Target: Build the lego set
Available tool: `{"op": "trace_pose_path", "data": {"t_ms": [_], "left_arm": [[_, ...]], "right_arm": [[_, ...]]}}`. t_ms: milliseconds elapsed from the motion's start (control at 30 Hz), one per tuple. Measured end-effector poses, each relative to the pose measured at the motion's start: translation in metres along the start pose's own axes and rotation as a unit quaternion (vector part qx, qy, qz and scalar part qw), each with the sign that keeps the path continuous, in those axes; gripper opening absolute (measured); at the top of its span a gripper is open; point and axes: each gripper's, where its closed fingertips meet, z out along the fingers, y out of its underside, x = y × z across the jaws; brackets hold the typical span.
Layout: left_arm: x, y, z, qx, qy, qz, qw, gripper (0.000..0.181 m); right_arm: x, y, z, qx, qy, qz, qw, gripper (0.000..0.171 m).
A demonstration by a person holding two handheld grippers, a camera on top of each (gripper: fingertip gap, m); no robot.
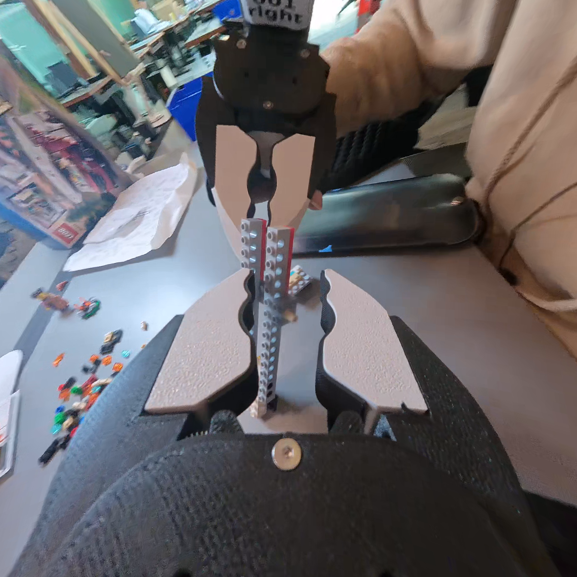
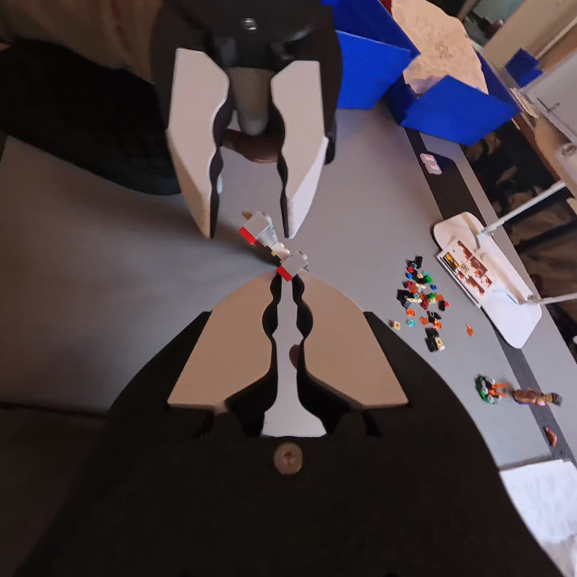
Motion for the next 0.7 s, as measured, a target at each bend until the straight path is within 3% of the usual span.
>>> {"op": "trace_pose_path", "data": {"t_ms": [133, 300, 400, 467, 700], "left_arm": [[-0.024, 0.013, 0.003, -0.073, -0.152, 0.047, 0.985, 0.043], [-0.034, 0.022, -0.004, -0.105, -0.214, 0.098, 0.966, 0.017], [-0.038, 0.021, -0.01, -0.087, -0.219, 0.099, 0.967, 0.016], [-0.036, 0.022, -0.012, -0.073, -0.205, 0.101, 0.971, 0.016], [-0.028, 0.028, -0.01, -0.051, -0.171, 0.098, 0.979, 0.016]], "right_arm": [[0.006, -0.003, 0.001, -0.017, 0.036, 0.041, 0.998, 0.006], [0.003, -0.011, 0.005, -0.015, 0.051, 0.077, 0.996, 0.001], [-0.003, -0.015, 0.002, 0.004, 0.031, 0.064, 0.997, 0.001], [-0.008, -0.005, -0.004, -0.008, -0.005, 0.045, 0.999, 0.019], [-0.026, 0.07, -0.013, -0.101, -0.144, -0.005, 0.984, 0.044]]}}
